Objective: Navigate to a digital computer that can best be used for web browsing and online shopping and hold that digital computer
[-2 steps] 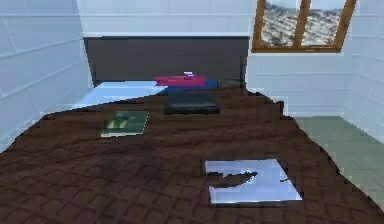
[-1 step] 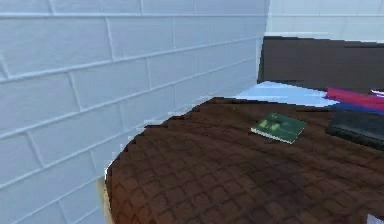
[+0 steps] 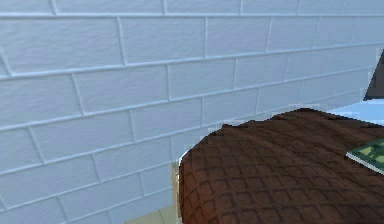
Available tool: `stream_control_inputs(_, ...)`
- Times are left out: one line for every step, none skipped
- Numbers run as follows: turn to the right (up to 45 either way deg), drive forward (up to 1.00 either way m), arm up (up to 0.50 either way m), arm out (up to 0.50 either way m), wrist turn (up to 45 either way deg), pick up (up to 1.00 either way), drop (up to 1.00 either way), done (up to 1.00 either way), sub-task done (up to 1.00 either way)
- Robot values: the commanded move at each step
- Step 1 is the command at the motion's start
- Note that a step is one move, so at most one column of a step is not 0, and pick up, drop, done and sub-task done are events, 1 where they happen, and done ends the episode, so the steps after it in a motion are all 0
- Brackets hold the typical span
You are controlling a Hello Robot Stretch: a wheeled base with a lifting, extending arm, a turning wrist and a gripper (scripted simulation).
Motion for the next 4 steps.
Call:
stream_control_inputs(0.0, 0.0, 0.5, 0.0, 0.0, 0.0, 0.0, 0.0, 0.0)
stream_control_inputs(0.0, 0.0, 0.3, 0.0, 0.0, 0.0, 0.0, 0.0, 0.0)
stream_control_inputs(0.0, 0.0, 0.0, 0.44, 0.0, 0.0, 0.0, 0.0, 0.0)
stream_control_inputs(0.0, 0.0, 0.0, 0.0, 45.0, 0.0, 0.0, 0.0, 0.0)
